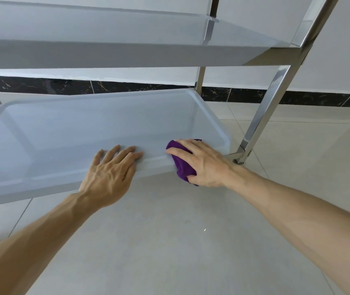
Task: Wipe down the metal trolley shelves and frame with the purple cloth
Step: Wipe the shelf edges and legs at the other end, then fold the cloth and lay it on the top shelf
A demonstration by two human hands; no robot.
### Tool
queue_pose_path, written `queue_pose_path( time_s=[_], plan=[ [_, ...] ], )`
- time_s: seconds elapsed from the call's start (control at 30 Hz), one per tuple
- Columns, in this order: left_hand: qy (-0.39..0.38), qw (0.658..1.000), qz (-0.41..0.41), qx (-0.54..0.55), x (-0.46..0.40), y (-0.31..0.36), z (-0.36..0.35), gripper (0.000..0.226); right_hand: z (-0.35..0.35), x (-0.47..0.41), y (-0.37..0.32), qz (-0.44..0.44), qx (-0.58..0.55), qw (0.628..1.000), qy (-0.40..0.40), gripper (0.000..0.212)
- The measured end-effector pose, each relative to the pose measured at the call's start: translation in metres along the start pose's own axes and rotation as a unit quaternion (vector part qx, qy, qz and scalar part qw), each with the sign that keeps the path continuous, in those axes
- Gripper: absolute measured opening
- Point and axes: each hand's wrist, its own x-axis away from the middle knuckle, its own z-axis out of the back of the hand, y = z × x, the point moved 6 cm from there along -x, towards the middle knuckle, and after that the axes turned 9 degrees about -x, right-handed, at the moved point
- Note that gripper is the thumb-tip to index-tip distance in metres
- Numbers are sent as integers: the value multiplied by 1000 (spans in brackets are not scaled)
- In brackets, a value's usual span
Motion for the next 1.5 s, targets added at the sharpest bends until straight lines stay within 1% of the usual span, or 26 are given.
queue_pose_path(
  time_s=[0.07,0.13,0.23,0.3,0.4,0.47,0.53,0.6,0.67,0.73,0.77,0.8,0.87,0.93,1.0,1.07,1.13,1.17,1.27,1.33,1.4,1.5],
  plan=[
    [-7,1000,-9,4,0,0,1,62,5,15,21,-20,-1,1000,4,90],
    [-10,1000,-15,11,0,0,1,62,12,34,48,-61,-2,998,20,90],
    [-17,999,-13,30,2,-2,1,49,21,53,79,-133,-22,991,15,85],
    [-19,999,-20,42,1,-2,3,44,23,52,80,-157,-39,987,1,78],
    [-5,995,-27,91,4,-4,17,39,31,43,55,-168,-109,980,23,59],
    [15,992,-43,118,16,-1,28,40,39,36,30,-161,-169,971,52,48],
    [22,988,-69,135,31,5,37,46,51,29,3,-150,-249,953,88,44],
    [8,979,-66,191,44,10,45,52,60,21,-27,-141,-336,925,103,43],
    [-17,957,-44,288,52,13,58,54,70,12,-58,-125,-398,903,108,44],
    [-28,921,-15,387,57,12,76,49,81,5,-87,-104,-448,880,120,44],
    [-20,906,4,422,60,9,87,44,87,3,-100,-95,-467,870,125,43],
    [-4,900,25,436,64,4,99,38,93,2,-112,-85,-480,864,126,43],
    [30,914,51,401,75,-6,124,21,105,5,-133,-63,-488,863,115,42],
    [60,930,44,361,90,-13,153,5,119,12,-153,-40,-484,869,95,45],
    [109,934,6,340,104,-15,191,8,141,20,-172,-14,-486,869,88,49],
    [150,933,-26,326,112,-17,235,6,177,23,-192,21,-469,875,115,54],
    [185,928,-39,322,110,-20,283,12,227,23,-209,62,-420,885,189,59],
    [204,924,-41,321,107,-21,308,15,257,22,-219,85,-395,885,233,60],
    [285,901,-56,321,93,-28,385,13,344,19,-239,137,-339,866,342,53],
    [324,887,-65,324,83,-32,432,11,393,13,-248,156,-318,858,372,50],
    [348,874,-65,334,69,-37,472,11,436,2,-253,161,-301,858,384,50],
    [353,856,-38,374,34,-54,515,14,490,-30,-252,144,-317,857,379,53]
  ],
)
